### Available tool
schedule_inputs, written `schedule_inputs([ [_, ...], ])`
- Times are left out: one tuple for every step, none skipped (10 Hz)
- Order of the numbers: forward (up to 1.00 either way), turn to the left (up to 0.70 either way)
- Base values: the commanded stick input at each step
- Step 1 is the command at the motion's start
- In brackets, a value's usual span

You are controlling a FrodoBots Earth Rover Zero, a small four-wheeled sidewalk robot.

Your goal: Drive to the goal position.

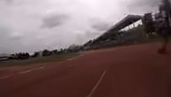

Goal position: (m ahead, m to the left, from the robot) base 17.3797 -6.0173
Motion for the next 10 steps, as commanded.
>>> schedule_inputs([
  [0.7,-0.35],
  [0.7,-0.35],
  [0.7,-0.35],
  [0.7,-0.35],
  [0.7,-0.35],
  [0.7,-0.35],
  [0.7,-0.35],
  [0.7,-0.35],
  [0.7,-0.28],
  [0.7,-0.07],
])
